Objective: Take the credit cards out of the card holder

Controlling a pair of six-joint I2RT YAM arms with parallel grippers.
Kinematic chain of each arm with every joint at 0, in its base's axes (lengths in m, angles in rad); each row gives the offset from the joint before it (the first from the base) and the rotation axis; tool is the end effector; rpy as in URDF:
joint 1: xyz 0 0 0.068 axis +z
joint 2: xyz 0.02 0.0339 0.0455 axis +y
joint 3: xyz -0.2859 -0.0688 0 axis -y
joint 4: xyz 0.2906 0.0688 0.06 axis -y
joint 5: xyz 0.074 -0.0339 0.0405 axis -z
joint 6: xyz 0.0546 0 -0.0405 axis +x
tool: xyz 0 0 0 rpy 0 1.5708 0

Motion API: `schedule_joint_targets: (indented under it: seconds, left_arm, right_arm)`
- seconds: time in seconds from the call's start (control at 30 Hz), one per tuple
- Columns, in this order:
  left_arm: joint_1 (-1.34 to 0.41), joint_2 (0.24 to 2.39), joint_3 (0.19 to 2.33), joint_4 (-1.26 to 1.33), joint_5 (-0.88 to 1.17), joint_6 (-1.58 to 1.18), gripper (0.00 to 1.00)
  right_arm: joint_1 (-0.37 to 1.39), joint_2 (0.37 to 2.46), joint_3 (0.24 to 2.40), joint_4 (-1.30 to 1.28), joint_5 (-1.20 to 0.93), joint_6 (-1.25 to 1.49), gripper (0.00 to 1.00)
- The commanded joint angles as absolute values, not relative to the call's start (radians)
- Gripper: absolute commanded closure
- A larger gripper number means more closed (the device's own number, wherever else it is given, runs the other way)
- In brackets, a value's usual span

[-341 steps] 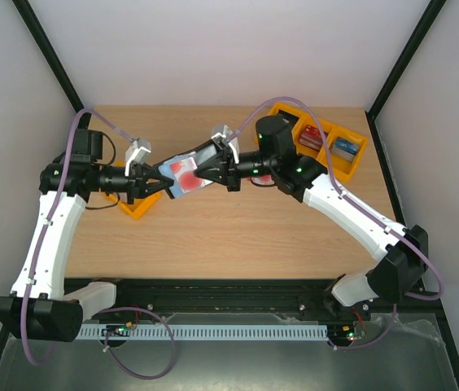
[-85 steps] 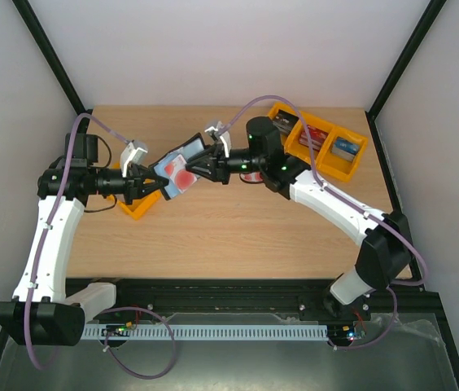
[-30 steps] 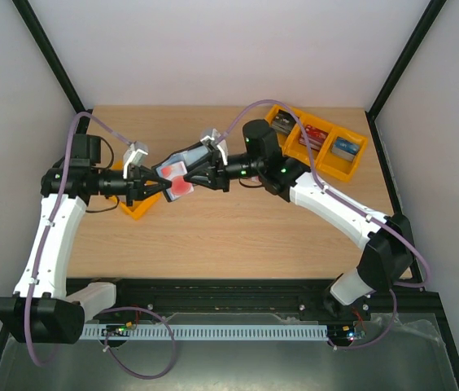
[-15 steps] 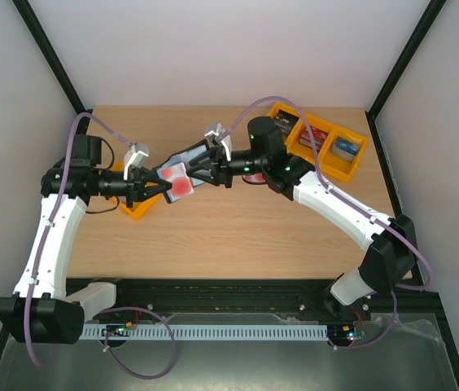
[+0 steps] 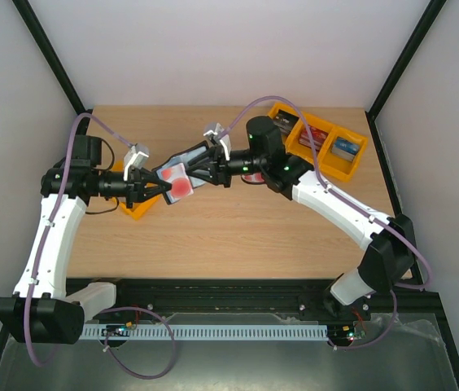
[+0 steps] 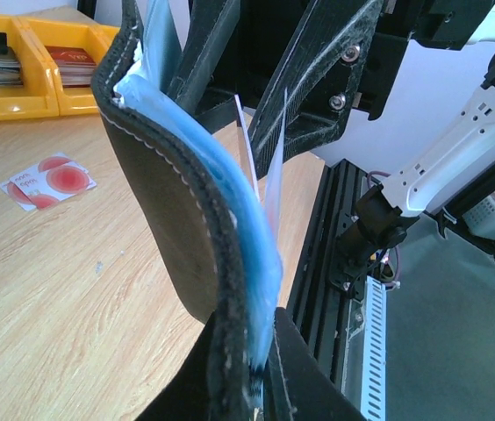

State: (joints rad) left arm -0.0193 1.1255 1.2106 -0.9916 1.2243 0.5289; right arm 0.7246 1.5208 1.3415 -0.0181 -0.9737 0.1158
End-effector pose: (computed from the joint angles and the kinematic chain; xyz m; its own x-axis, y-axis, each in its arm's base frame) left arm 0.2373 -0.0559 0.3831 -0.3838 0.1788 -0.9059 0.9034 0.2758 -0.3283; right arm 0.2733 0.3023 0.3857 -0.2591 -0.1426 -0.9553 -0.9563 -0.1007 0.2744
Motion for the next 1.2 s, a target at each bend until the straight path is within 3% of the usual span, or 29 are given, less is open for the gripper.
schedule_joint_targets:
  seconds: [0.0,0.37,0.57,0.7,0.83,1.0,1.1,1.17]
  left_arm:
    - [-0.034,1.12,1.238,-1.01,1.286,0.555,0.98]
    - [-0.034,1.125,1.236,-1.0,1.275,0.546,0.98]
    - [-0.034,1.125,1.235,-0.996,1.277,0.543,0.98]
    - [-0.033,1.118,1.224,-0.989,1.277,0.532,0.97]
    - [-0.034,1.12,1.218,-0.985,1.278,0.524,0.88]
    - [-0.035,1.118,1.219,-0.983,1.28,0.516,0.85]
    - [-0.035,1.118,1.217,-0.975,1.277,0.508,0.87]
    - [-0.035,1.121,1.215,-0.966,1.27,0.501,0.96]
  right_arm:
    - [0.754,1.545,1.383,-0.031,-0.98,0.082,0.72]
    - [0.783,1.565,1.392,-0.061,-1.044,0.053,0.77]
    - [0.785,1.542,1.368,-0.059,-1.065,0.049,0.98]
    - [0.773,1.51,1.355,-0.065,-1.036,0.041,0.98]
    - [0.751,1.506,1.366,-0.098,-1.008,0.036,0.98]
    - [0.733,1.492,1.385,-0.115,-0.989,0.028,0.98]
    - [0.732,1.49,1.395,-0.123,-0.991,0.023,0.98]
    - [0.731,1.487,1.397,-0.14,-0.988,0.007,0.98]
